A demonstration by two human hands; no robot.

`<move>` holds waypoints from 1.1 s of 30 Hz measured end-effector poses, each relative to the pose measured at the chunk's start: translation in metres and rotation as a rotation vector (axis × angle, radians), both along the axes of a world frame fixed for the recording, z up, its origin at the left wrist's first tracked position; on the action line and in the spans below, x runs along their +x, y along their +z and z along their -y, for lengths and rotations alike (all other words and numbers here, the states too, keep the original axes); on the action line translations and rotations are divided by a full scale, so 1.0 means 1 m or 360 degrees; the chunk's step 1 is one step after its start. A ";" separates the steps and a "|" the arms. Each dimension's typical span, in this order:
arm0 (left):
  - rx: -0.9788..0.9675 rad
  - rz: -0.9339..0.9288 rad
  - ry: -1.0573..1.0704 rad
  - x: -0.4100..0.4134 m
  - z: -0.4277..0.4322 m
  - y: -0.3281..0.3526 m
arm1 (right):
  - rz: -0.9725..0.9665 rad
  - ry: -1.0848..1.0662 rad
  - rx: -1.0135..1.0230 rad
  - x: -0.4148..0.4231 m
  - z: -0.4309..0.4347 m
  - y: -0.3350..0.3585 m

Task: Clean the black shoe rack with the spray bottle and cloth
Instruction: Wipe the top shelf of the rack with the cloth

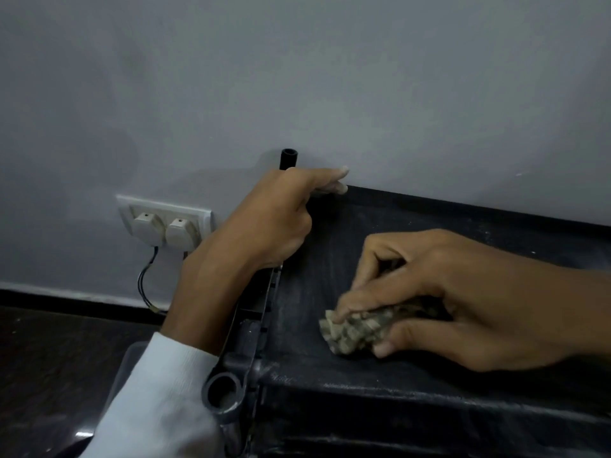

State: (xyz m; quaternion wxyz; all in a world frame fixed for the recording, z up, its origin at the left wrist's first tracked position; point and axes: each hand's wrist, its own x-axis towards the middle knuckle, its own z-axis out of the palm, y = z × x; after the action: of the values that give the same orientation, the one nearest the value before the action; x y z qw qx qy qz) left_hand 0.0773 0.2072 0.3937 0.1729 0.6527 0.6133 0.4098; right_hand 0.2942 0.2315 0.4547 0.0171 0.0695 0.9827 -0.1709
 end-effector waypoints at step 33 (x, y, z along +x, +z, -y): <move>-0.0113 -0.0264 0.0065 0.001 0.002 0.006 | -0.0255 -0.0505 0.0425 0.008 -0.026 -0.018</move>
State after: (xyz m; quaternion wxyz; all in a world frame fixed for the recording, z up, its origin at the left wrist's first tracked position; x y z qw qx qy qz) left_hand 0.0786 0.2049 0.3993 0.1361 0.6652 0.6528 0.3358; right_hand 0.3024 0.2575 0.4368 -0.0974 0.2111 0.9716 -0.0446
